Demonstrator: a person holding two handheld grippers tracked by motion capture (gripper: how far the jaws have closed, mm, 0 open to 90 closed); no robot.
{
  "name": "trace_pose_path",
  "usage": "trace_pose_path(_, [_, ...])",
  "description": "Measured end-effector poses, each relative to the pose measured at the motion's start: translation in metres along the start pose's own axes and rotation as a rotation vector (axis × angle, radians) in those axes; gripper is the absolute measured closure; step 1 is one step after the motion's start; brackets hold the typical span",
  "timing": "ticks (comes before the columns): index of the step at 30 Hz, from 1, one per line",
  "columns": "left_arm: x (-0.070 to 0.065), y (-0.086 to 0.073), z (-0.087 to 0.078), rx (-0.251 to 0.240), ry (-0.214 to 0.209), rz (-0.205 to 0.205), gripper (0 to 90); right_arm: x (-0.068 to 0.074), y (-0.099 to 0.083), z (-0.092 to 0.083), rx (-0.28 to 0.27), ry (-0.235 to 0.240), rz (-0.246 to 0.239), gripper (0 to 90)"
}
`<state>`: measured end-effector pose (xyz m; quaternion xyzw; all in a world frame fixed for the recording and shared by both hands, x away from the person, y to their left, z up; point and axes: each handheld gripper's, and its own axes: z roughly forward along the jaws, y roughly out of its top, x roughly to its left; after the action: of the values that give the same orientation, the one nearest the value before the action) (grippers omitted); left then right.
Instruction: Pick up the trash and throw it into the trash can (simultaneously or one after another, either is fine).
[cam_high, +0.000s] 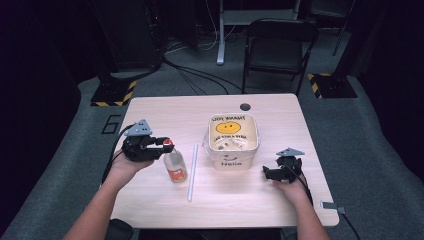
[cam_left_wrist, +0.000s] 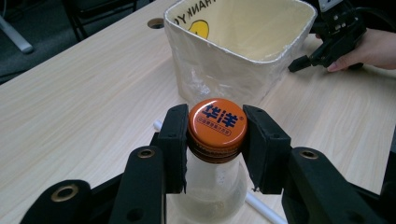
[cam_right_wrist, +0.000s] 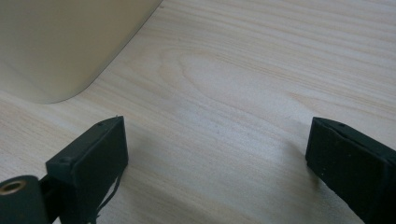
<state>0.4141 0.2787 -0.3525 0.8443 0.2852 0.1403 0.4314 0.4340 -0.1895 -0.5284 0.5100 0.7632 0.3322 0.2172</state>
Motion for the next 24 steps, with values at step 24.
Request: trace_pose_path(24, [0.003, 0.047, -0.014, 0.043, 0.013, 0.037, 62.9, 0.0, 0.0, 0.0, 0.0, 0.0, 0.0, 4.9])
